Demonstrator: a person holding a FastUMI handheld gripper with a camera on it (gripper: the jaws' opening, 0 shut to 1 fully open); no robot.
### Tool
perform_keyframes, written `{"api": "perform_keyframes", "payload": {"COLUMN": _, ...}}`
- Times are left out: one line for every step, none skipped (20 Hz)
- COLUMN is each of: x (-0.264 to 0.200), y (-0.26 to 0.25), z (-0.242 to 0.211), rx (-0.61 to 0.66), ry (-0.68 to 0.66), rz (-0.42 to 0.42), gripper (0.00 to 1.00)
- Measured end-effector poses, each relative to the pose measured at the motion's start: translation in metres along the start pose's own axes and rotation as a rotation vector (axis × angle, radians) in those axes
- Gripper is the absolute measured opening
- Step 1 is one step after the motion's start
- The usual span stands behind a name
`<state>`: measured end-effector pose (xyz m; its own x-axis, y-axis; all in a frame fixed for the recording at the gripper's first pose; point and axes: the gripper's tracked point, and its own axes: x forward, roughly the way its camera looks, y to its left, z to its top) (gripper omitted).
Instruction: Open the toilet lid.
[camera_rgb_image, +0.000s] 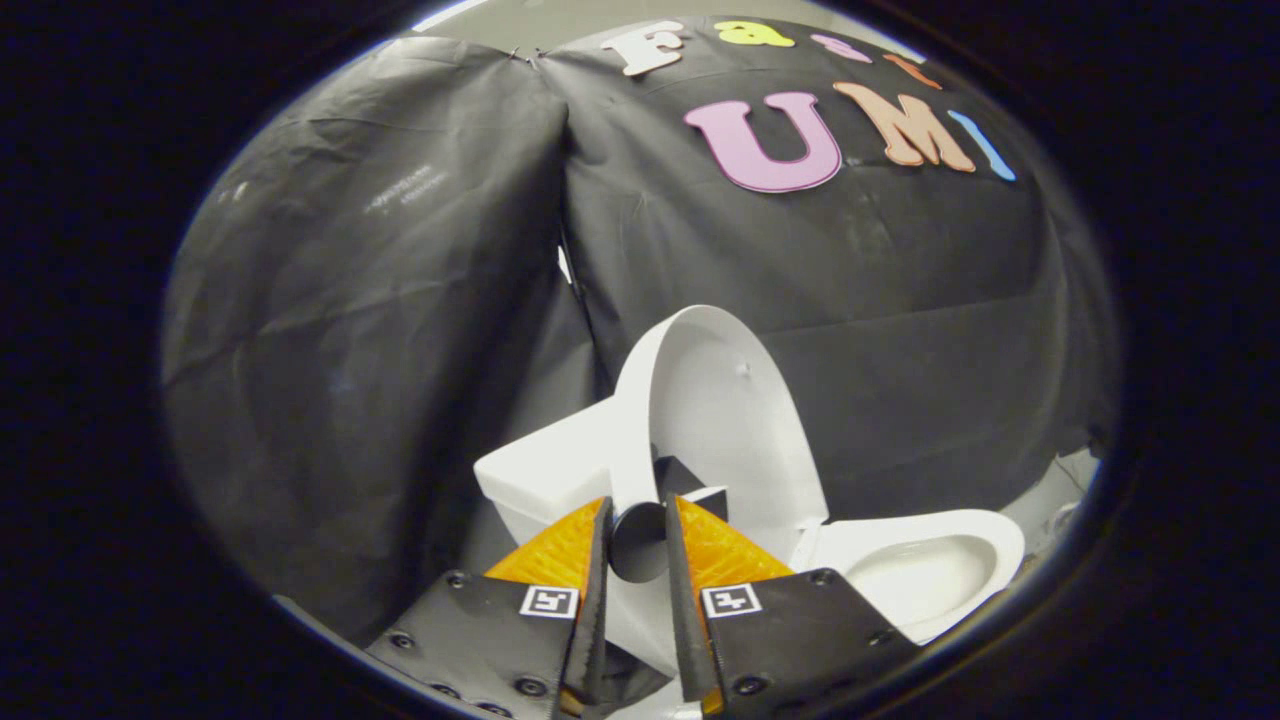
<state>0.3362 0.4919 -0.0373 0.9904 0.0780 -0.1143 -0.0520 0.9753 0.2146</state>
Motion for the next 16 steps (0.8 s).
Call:
{"api": "perform_keyframes", "payload": {"x": -0.001, "y": -0.001, "z": 0.006, "rx": 0.01, "ry": -0.019, "rz": -0.005, "gripper": 0.36}}
{"api": "perform_keyframes", "payload": {"x": -0.002, "y": -0.002, "z": 0.015, "rx": 0.016, "ry": -0.042, "rz": -0.009, "gripper": 0.42}}
{"api": "perform_keyframes", "payload": {"x": -0.006, "y": -0.001, "z": 0.025, "rx": 0.021, "ry": -0.07, "rz": -0.001, "gripper": 0.48}}
{"api": "perform_keyframes", "payload": {"x": -0.009, "y": -0.004, "z": 0.036, "rx": 0.021, "ry": -0.095, "rz": -0.006, "gripper": 0.53}}
{"api": "perform_keyframes", "payload": {"x": -0.011, "y": -0.009, "z": 0.045, "rx": 0.018, "ry": -0.115, "rz": -0.009, "gripper": 0.59}}
{"api": "perform_keyframes", "payload": {"x": -0.015, "y": -0.015, "z": 0.055, "rx": 0.012, "ry": -0.133, "rz": -0.013, "gripper": 0.64}}
{"api": "perform_keyframes", "payload": {"x": -0.017, "y": -0.02, "z": 0.065, "rx": 0.008, "ry": -0.148, "rz": -0.014, "gripper": 0.7}}
{"api": "perform_keyframes", "payload": {"x": -0.021, "y": -0.026, "z": 0.074, "rx": 0.004, "ry": -0.164, "rz": -0.016, "gripper": 0.75}}
{"api": "perform_keyframes", "payload": {"x": -0.025, "y": -0.032, "z": 0.084, "rx": -0.002, "ry": -0.18, "rz": -0.024, "gripper": 0.81}}
{"api": "perform_keyframes", "payload": {"x": -0.03, "y": -0.043, "z": 0.092, "rx": -0.01, "ry": -0.191, "rz": -0.035, "gripper": 0.86}}
{"api": "perform_keyframes", "payload": {"x": -0.035, "y": -0.052, "z": 0.099, "rx": -0.019, "ry": -0.2, "rz": -0.044, "gripper": 0.86}}
{"api": "perform_keyframes", "payload": {"x": -0.04, "y": -0.062, "z": 0.107, "rx": -0.03, "ry": -0.212, "rz": -0.051, "gripper": 0.86}}
{"api": "perform_keyframes", "payload": {"x": -0.047, "y": -0.074, "z": 0.114, "rx": -0.039, "ry": -0.225, "rz": -0.063, "gripper": 0.87}}
{"api": "perform_keyframes", "payload": {"x": -0.054, "y": -0.087, "z": 0.124, "rx": -0.049, "ry": -0.244, "rz": -0.079, "gripper": 0.86}}
{"api": "perform_keyframes", "payload": {"x": -0.061, "y": -0.101, "z": 0.133, "rx": -0.059, "ry": -0.262, "rz": -0.097, "gripper": 0.86}}
{"api": "perform_keyframes", "payload": {"x": -0.069, "y": -0.116, "z": 0.141, "rx": -0.069, "ry": -0.276, "rz": -0.115, "gripper": 0.86}}
